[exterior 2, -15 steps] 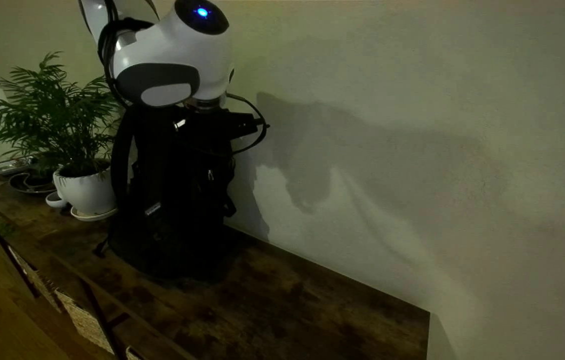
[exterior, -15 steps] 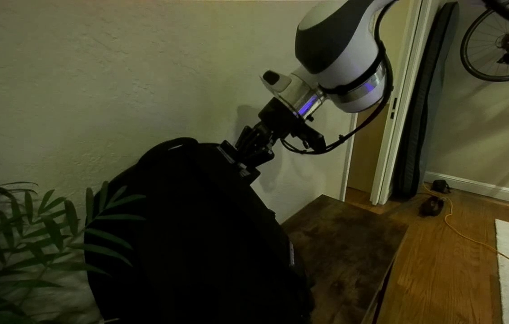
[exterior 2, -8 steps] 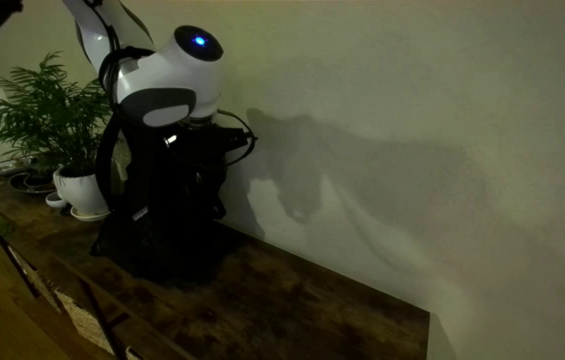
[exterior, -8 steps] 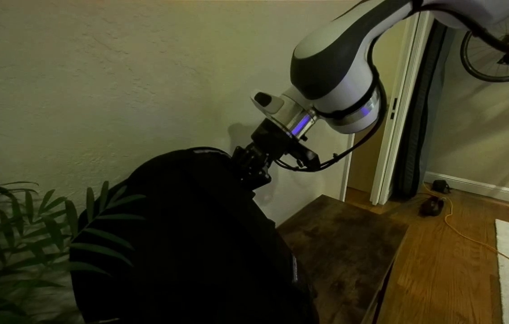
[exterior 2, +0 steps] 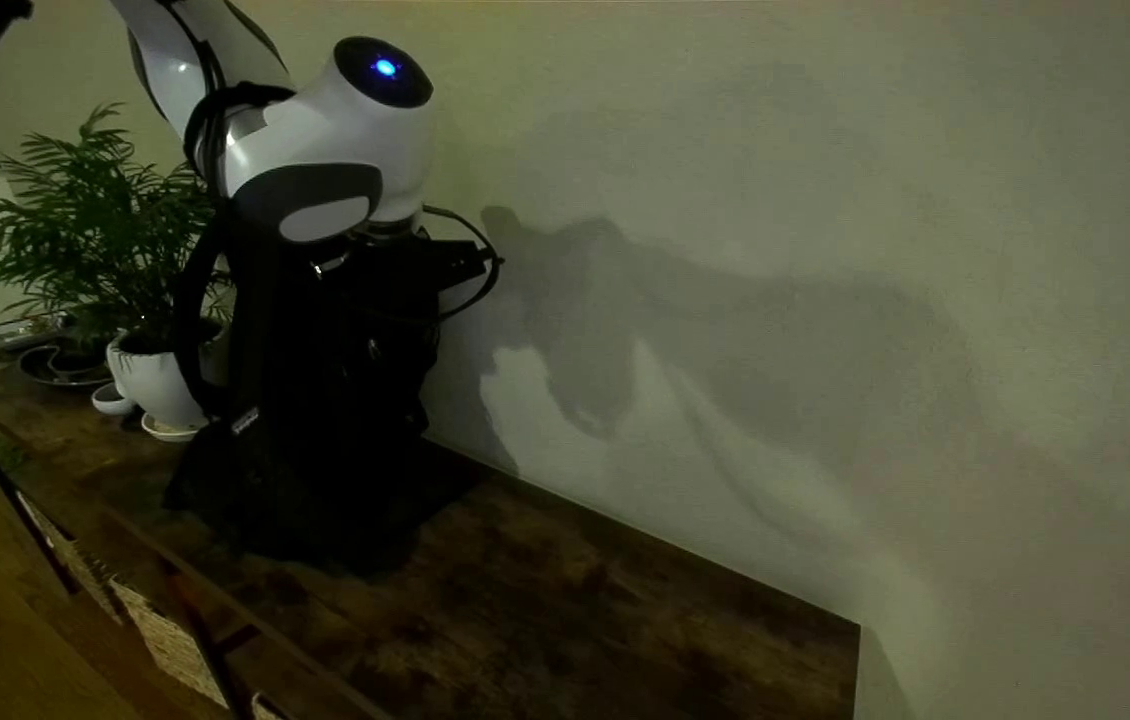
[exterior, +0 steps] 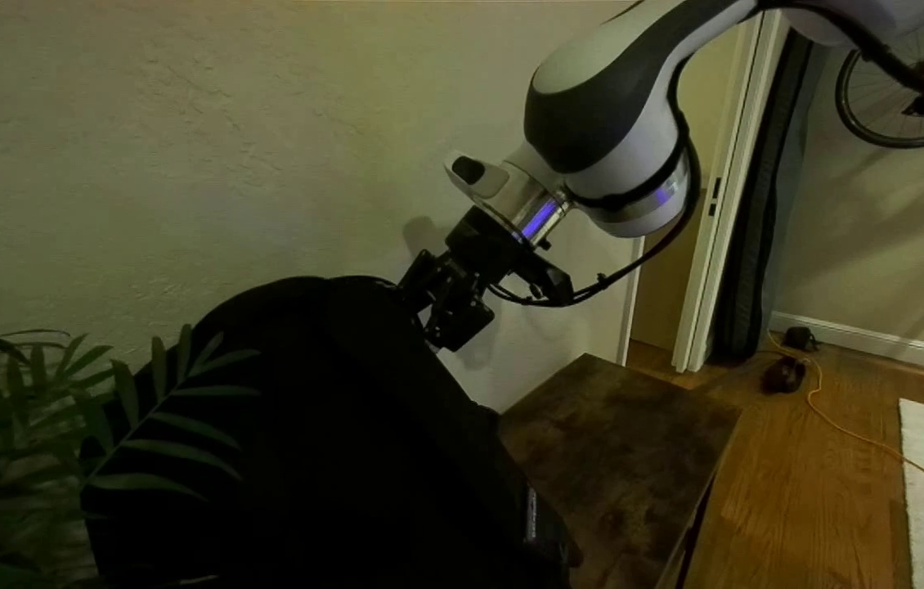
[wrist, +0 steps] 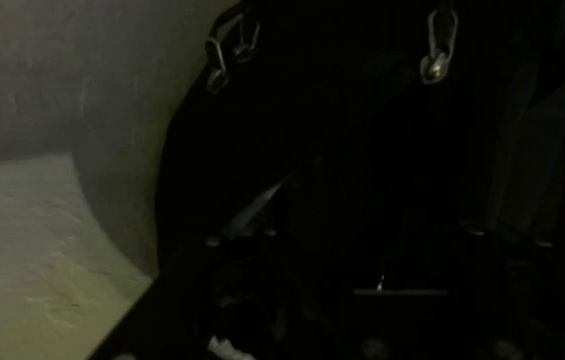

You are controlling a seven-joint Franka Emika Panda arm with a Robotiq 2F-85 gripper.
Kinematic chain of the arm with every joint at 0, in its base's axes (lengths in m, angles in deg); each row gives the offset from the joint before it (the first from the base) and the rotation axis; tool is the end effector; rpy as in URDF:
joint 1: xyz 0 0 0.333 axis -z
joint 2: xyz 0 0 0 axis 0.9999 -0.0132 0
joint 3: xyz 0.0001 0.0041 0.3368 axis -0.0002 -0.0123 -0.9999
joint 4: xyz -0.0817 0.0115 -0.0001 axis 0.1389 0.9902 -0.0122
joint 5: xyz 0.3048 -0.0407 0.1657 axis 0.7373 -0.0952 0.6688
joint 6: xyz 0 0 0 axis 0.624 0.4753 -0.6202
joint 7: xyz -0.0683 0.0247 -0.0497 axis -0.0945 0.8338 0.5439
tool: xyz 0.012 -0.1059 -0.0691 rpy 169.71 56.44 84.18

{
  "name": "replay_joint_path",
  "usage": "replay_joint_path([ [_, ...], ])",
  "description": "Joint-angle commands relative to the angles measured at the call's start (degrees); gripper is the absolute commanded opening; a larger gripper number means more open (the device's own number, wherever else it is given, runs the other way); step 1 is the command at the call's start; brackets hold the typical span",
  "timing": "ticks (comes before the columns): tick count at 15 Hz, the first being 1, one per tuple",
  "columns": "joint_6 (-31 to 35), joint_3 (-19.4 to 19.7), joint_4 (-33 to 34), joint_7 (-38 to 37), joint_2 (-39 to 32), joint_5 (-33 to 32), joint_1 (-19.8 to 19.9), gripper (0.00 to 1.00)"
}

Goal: Put the wallet in the backpack

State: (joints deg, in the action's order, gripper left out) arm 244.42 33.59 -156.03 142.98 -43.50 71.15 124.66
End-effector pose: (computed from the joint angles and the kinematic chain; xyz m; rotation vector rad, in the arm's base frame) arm 0.6615 0.0601 0.2871 -2.2196 -1.5729 -1.0356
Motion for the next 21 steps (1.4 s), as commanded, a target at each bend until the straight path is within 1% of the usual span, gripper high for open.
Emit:
replay_joint_path([
  [1,-2.81,-1.88,-2.59,-4.66,3.98,1.52,3.80,0.94],
  [2,-3.56,-1.20,-3.07,-7.26,5.43,1.99,4.00,0.98],
  [5,-5.30,1.96,-3.65,-15.57,9.15,3.42,2.87,1.00],
  [8,-6.51,6.75,-4.33,-24.18,13.47,3.97,0.32,1.00],
  [10,-7.27,10.78,-4.92,-29.39,16.01,3.91,-1.98,1.00],
  [12,-8.21,15.84,-5.26,-34.51,17.99,3.58,-5.35,1.00],
  [16,-8.51,28.95,-5.68,-45.08,19.49,1.44,-15.12,1.00],
  [19,-9.22,37.84,-5.46,-54.80,18.14,-3.00,-21.63,1.00],
  [21,-10.95,42.69,-5.15,-61.82,17.11,-6.91,-25.01,1.00],
])
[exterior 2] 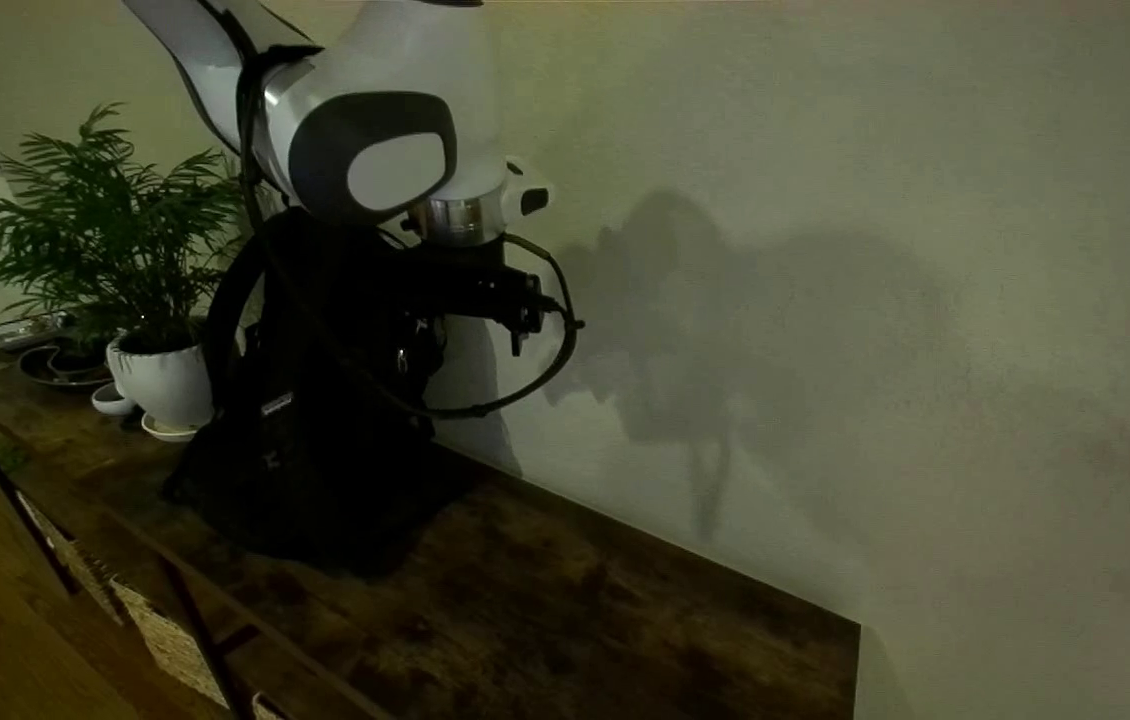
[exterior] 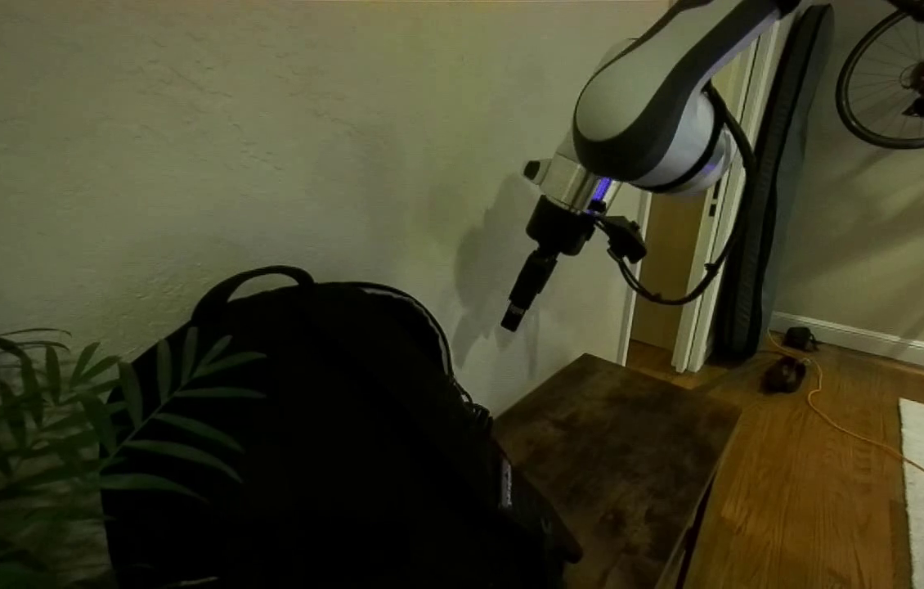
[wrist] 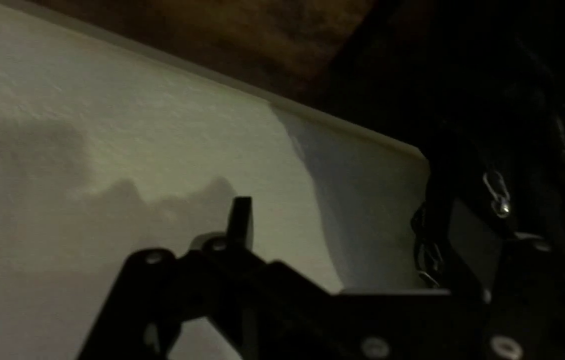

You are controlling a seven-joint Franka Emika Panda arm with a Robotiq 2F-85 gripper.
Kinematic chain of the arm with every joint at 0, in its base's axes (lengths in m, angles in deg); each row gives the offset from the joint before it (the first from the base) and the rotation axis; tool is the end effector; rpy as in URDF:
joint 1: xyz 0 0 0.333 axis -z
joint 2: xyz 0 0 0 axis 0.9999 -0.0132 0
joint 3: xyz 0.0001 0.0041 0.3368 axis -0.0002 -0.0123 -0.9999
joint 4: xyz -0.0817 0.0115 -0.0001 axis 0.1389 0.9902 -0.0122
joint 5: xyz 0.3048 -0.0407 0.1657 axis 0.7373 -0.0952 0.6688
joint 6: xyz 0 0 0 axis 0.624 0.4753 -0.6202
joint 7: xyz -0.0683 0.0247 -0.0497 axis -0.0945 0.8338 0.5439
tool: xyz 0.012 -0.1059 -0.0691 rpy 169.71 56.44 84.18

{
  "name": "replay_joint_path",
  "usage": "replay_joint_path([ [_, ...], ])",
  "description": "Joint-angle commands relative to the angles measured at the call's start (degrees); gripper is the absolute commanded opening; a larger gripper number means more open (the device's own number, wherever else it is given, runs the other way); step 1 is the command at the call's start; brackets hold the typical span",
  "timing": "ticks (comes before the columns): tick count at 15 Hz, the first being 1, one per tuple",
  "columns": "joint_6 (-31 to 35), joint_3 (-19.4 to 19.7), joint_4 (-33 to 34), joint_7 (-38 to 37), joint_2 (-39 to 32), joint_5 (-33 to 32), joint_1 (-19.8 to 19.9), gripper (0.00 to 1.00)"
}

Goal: Put the wallet in the backpack

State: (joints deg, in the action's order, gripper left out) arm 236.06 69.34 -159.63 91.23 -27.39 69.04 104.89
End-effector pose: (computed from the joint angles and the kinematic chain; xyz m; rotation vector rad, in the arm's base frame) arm 0.6364 -0.0464 0.3004 -2.9364 -0.5255 -0.5844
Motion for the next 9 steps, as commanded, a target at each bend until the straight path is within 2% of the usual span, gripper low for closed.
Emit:
replay_joint_path([
  [1,-4.19,8.98,-1.25,-13.63,0.63,-6.84,-6.63,1.00],
  [4,-11.14,13.57,0.00,-23.02,0.00,-11.66,-9.93,1.00],
  [7,-21.17,15.28,1.61,-28.23,-0.42,-13.61,-10.97,1.00],
  [8,-15.82,13.15,0.78,-23.99,-0.87,-11.76,-9.09,1.00],
  [9,-17.99,13.58,1.09,-25.01,-0.87,-12.11,-9.38,1.00],
])
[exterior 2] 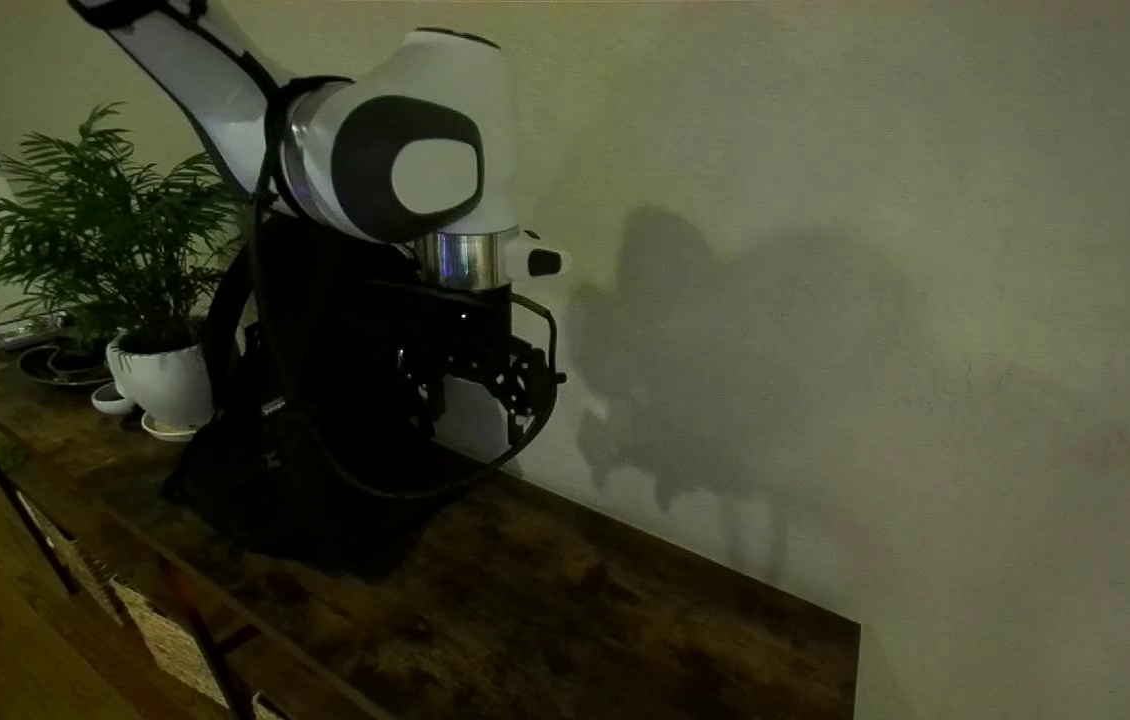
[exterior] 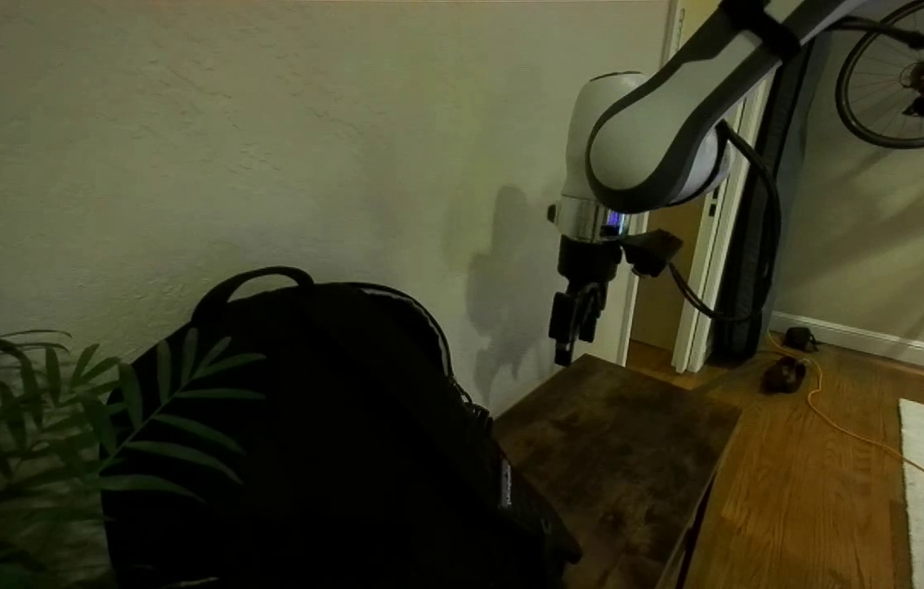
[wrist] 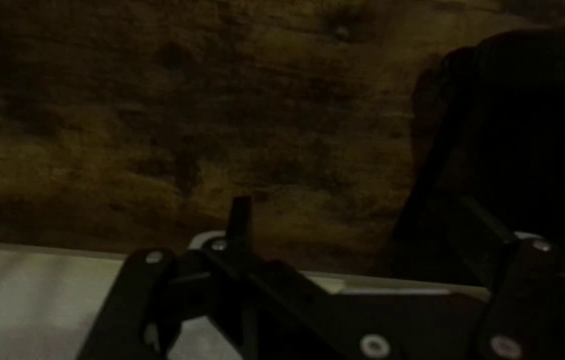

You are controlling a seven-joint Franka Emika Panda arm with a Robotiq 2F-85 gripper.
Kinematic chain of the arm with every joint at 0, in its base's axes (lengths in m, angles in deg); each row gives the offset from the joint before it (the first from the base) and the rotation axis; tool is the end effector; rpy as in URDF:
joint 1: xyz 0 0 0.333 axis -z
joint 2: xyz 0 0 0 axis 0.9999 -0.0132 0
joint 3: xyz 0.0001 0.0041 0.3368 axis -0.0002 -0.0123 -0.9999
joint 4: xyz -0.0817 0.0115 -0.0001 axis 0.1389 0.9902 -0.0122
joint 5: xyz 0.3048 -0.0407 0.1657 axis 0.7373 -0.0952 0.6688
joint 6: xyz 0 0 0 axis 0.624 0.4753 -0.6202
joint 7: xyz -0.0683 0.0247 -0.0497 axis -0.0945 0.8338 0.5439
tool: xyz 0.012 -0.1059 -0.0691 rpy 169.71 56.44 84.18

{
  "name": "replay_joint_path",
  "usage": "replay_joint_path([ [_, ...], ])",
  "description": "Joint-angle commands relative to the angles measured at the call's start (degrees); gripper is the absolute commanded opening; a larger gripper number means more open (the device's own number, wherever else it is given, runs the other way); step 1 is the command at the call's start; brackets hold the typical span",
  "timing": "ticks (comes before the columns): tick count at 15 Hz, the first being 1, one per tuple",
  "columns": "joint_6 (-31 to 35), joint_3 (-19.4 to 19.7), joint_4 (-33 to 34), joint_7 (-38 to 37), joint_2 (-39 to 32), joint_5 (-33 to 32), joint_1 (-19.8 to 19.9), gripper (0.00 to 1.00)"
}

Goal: Put the wallet in the backpack

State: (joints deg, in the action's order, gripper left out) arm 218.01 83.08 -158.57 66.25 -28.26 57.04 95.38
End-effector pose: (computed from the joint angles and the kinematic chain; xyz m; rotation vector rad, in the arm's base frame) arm 0.6051 -0.0678 0.2581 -3.1286 -0.1184 -0.0299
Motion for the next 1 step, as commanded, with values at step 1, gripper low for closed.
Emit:
replay_joint_path([
  [1,-0.88,0.05,0.25,-0.51,0.00,-0.19,0.02,1.00],
])
